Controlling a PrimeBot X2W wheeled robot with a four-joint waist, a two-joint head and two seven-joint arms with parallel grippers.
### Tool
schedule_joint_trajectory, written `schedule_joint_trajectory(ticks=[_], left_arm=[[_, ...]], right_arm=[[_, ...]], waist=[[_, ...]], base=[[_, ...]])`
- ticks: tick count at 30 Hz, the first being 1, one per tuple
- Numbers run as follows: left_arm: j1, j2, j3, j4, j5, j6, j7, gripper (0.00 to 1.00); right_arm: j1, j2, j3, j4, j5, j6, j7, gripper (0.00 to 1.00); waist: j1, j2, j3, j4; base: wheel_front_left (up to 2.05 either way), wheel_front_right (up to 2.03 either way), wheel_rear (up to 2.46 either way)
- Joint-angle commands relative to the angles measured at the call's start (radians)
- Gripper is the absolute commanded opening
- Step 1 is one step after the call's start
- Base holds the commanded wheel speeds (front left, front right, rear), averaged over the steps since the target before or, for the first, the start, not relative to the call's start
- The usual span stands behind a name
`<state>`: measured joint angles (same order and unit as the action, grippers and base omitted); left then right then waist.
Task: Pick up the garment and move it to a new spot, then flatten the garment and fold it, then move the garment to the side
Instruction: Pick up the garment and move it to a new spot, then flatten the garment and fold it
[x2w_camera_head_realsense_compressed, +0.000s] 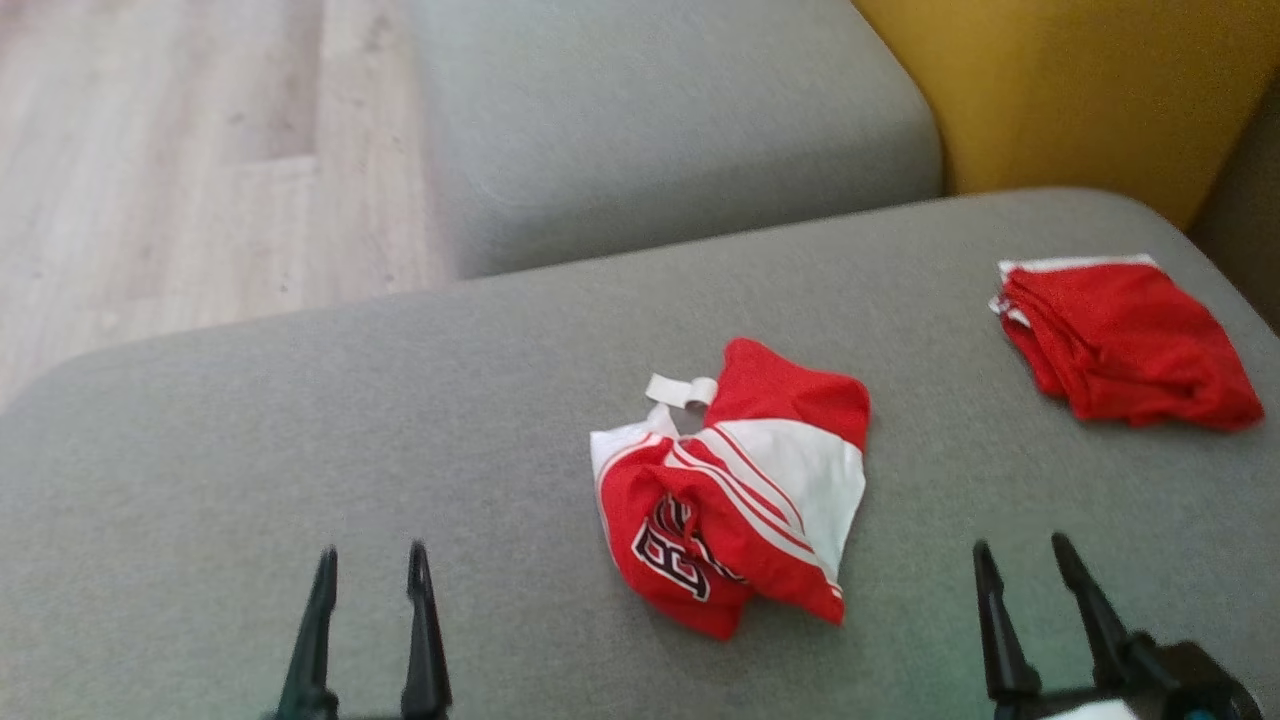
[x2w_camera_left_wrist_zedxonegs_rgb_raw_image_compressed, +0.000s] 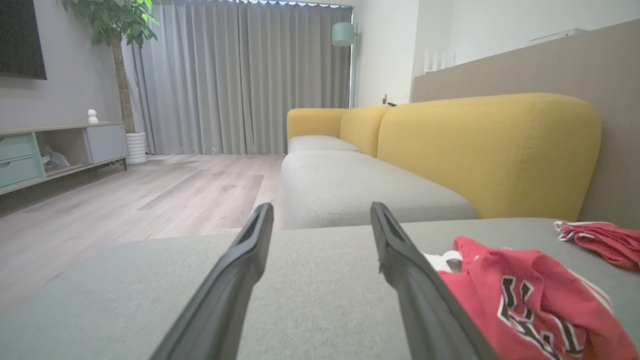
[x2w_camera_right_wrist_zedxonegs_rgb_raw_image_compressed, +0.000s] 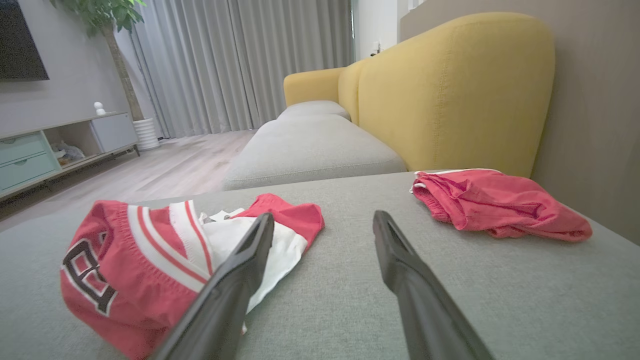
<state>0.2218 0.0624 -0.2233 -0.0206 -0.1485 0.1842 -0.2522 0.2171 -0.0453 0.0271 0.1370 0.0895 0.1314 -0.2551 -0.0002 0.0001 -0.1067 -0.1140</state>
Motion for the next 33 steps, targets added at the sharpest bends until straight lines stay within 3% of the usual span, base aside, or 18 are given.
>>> schedule_joint_trajectory(ticks=[1,18,33], left_arm=[[-0.021,-0.010,0.038,-0.036,0.013,-0.005,-0.009,1.00],[0.025,-0.012,0.037,0.019,0.024,-0.046,-0.009,1.00],[0.031,-0.012,0.028,0.031,0.026,-0.046,-0.009,1.00]], right_arm=[[-0.021,-0.005,0.026,-0.035,0.001,-0.001,-0.007,1.00],[0.030,-0.005,0.036,-0.038,0.015,-0.001,-0.007,1.00],[0.036,-0.005,0.033,-0.035,0.027,-0.001,-0.007,1.00]], waist=[[0.0002,-0.0001,-0.030,0.027],[0.0002,-0.0001,-0.073,0.040],[0.0002,-0.0001,-0.080,0.036]], base=[[0.00,0.00,0.00],[0.00,0.00,0.00],[0.00,0.00,0.00]])
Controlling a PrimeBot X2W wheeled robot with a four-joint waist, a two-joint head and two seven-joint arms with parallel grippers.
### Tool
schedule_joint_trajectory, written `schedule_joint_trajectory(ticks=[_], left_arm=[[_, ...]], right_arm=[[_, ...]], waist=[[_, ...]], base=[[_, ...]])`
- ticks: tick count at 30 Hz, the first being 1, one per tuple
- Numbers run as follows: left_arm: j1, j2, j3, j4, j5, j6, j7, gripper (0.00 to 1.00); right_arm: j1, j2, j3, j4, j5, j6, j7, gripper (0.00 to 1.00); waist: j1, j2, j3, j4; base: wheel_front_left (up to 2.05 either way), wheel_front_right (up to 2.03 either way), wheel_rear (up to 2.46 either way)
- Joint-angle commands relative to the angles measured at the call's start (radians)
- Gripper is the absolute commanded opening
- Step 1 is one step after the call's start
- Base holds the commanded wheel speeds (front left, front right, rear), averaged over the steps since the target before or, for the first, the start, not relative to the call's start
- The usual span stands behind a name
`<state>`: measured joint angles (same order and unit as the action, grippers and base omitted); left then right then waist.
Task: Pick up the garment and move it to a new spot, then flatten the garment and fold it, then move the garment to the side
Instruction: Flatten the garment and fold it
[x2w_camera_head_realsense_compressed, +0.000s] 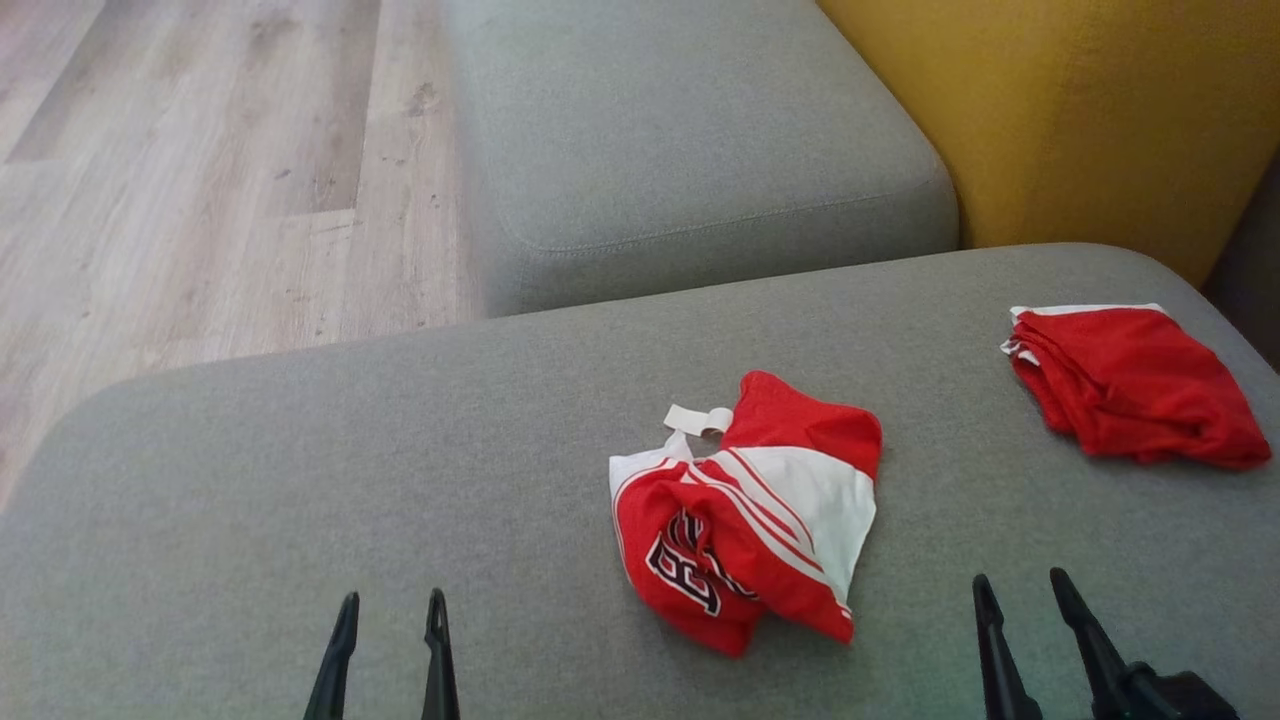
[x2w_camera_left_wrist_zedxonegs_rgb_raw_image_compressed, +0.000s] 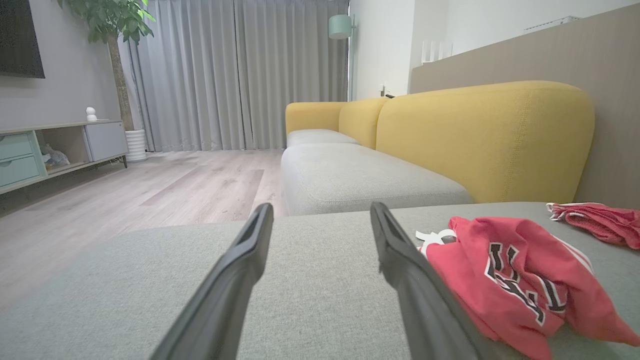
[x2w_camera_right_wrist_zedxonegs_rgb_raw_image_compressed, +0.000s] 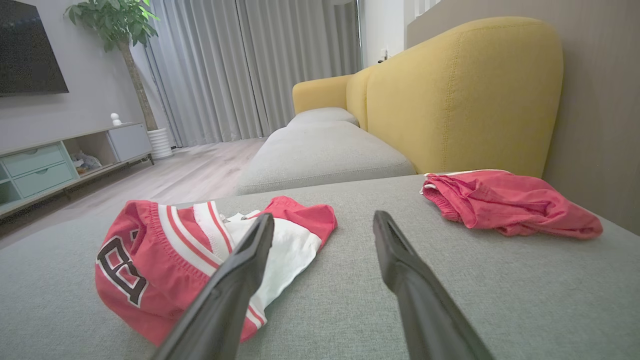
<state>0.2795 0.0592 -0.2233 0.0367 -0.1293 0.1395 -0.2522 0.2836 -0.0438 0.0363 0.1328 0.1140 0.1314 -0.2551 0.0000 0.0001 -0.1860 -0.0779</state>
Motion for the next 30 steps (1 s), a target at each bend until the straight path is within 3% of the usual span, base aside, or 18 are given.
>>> schedule_joint_trajectory(ticks=[1,18,30], left_arm=[[-0.025,-0.009,0.028,-0.025,0.008,-0.001,-0.009,1.00],[-0.047,-0.009,-0.017,-0.002,0.054,-0.030,-0.010,1.00],[-0.171,-0.009,-0.154,0.041,0.108,-0.069,-0.010,1.00]], right_arm=[[-0.031,-0.006,0.023,-0.030,0.003,-0.001,-0.007,1.00],[-0.032,-0.006,0.039,-0.023,-0.011,-0.001,-0.007,1.00],[-0.034,-0.006,0.045,-0.023,-0.024,-0.001,-0.007,1.00]], waist=[[0.0000,-0.0001,-0.002,-0.002],[0.0000,-0.0001,-0.008,-0.051],[0.0000,-0.0001,0.028,-0.142]], base=[[0.00,0.00,0.00],[0.00,0.00,0.00],[0.00,0.00,0.00]])
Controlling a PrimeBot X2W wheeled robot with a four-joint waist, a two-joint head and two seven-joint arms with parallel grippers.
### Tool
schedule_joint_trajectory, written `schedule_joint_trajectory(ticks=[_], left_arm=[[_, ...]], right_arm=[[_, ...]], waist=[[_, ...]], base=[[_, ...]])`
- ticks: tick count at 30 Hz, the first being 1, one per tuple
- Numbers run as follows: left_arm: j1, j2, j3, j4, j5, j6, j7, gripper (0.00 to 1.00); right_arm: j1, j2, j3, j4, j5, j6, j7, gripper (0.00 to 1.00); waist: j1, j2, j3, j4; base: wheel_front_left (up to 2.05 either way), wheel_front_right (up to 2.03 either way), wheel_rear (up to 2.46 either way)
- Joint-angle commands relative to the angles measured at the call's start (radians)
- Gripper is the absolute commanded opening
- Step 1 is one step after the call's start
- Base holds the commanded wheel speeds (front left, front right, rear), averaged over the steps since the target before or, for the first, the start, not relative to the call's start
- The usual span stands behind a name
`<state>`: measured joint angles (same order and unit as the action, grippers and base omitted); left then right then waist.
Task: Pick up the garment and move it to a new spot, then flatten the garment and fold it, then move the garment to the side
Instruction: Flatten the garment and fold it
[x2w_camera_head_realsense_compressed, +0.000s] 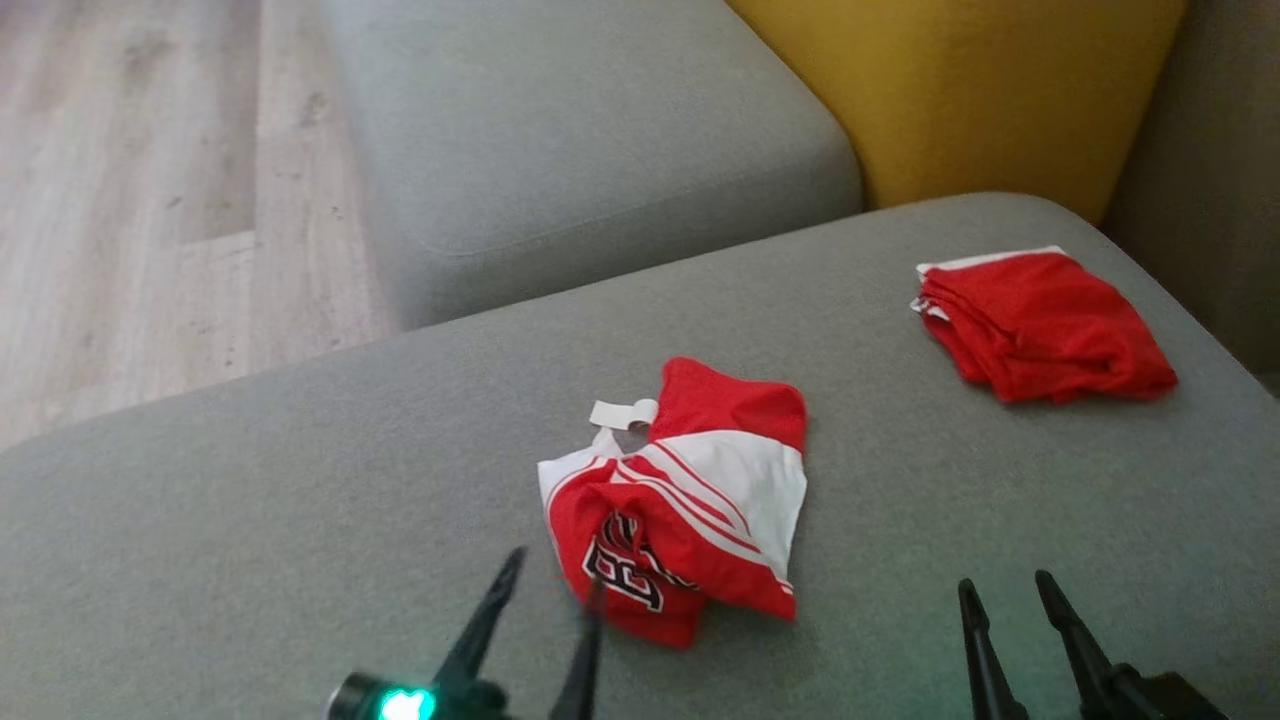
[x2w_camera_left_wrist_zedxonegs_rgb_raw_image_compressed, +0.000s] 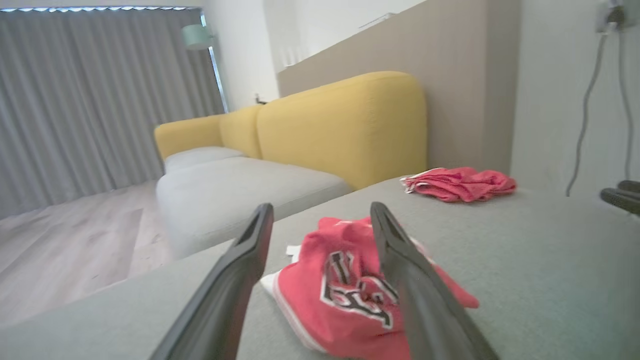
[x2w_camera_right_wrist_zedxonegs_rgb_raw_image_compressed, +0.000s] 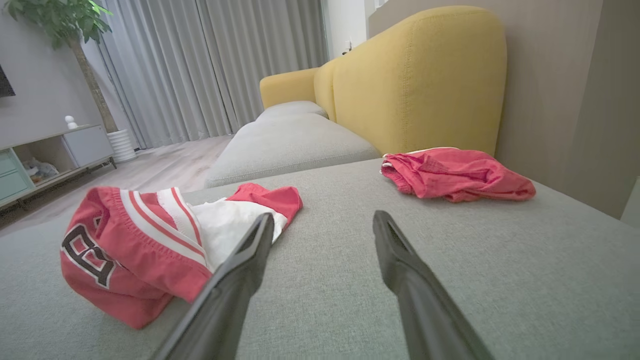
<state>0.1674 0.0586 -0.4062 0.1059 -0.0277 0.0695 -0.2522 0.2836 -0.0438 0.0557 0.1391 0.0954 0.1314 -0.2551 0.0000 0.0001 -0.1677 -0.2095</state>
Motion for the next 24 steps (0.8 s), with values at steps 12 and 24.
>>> schedule_joint_trajectory(ticks=[12,24], left_arm=[[-0.307,-0.008,-0.231,0.160,0.067,-0.060,0.009,1.00],[-0.525,-0.008,-0.421,0.350,0.027,0.020,0.110,1.00]], right_arm=[[-0.061,-0.006,0.046,-0.030,0.003,-0.001,-0.007,1.00],[-0.095,-0.006,0.075,-0.011,0.003,-0.001,-0.007,1.00]], waist=[[0.0000,-0.0001,0.072,-0.076],[0.0000,-0.0001,0.109,-0.120]], base=[[0.00,0.00,0.00],[0.00,0.00,0.00]])
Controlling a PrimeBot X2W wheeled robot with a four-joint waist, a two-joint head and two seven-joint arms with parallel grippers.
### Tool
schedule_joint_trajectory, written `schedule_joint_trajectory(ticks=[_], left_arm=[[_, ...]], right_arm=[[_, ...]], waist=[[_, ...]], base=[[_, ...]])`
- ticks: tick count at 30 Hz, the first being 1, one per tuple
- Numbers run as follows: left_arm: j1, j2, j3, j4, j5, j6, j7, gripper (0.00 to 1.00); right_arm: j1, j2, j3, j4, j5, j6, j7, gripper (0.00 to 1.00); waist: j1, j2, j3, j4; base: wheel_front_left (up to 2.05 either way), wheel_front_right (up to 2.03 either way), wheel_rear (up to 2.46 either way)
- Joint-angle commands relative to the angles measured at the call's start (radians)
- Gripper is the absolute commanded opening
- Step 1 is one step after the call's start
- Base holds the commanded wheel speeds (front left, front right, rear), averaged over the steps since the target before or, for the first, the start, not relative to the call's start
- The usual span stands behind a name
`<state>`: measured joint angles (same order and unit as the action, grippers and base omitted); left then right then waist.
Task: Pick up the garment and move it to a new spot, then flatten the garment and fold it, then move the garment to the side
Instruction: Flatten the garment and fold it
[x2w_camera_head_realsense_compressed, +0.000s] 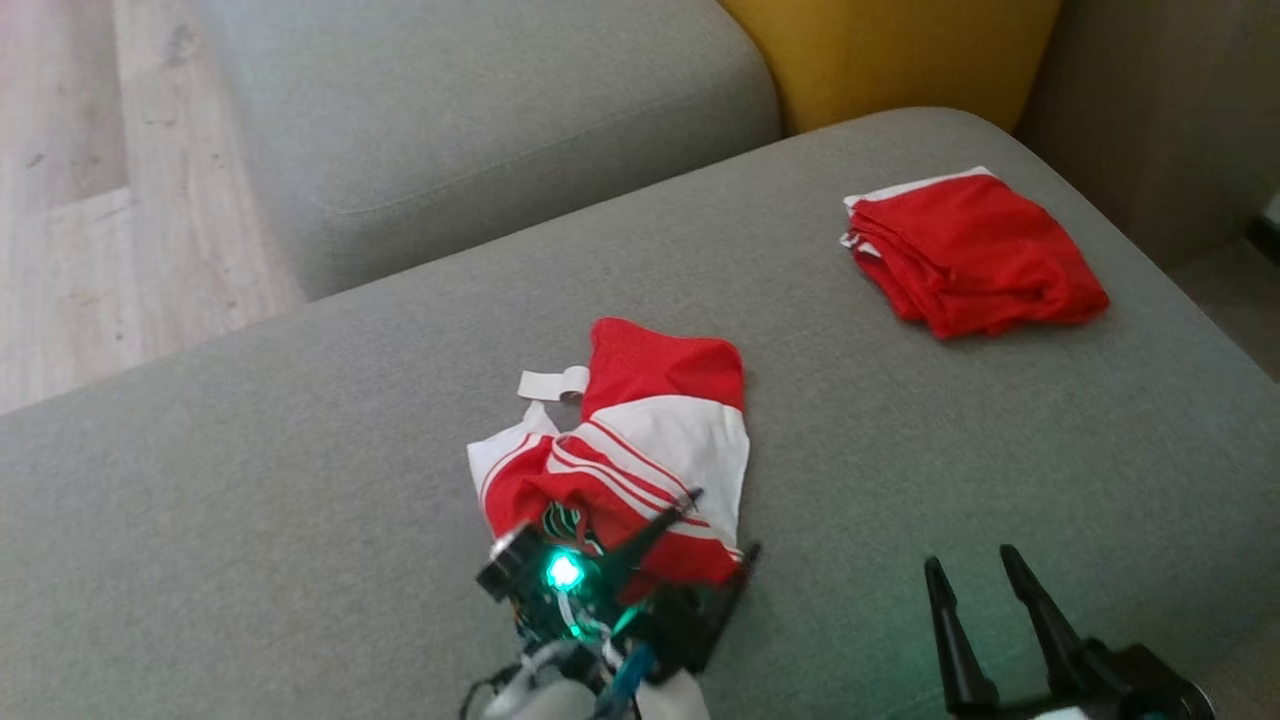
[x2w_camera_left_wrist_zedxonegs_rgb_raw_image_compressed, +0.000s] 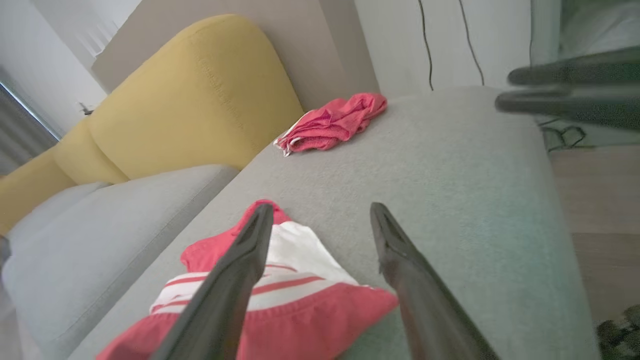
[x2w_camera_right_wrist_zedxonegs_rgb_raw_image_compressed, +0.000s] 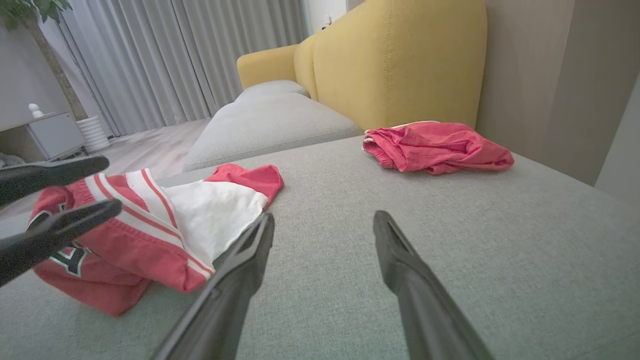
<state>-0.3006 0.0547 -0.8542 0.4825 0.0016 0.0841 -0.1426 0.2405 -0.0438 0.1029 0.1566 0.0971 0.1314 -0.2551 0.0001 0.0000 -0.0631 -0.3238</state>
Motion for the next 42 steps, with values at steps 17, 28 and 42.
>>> schedule_joint_trajectory(ticks=[17,28,42], left_arm=[[-0.163,-0.005,-0.037,0.303,-0.044,0.054,0.121,0.00],[-0.197,-0.005,-0.080,0.281,-0.120,0.058,0.041,0.00],[-0.529,0.008,0.006,0.103,-0.242,0.053,-0.096,0.00]], right_arm=[[-0.069,-0.006,0.036,-0.021,0.000,-0.001,-0.007,1.00],[-0.073,-0.006,0.032,-0.019,-0.003,-0.001,-0.007,1.00],[-0.070,-0.010,0.019,-0.022,-0.003,-0.001,-0.007,1.00]], waist=[[-0.0001,0.0000,0.041,-0.057],[-0.0001,0.0000,0.014,-0.073],[-0.0001,0.0000,0.008,-0.085]], base=[[0.00,0.00,0.00],[0.00,0.00,0.00],[0.00,0.00,0.00]])
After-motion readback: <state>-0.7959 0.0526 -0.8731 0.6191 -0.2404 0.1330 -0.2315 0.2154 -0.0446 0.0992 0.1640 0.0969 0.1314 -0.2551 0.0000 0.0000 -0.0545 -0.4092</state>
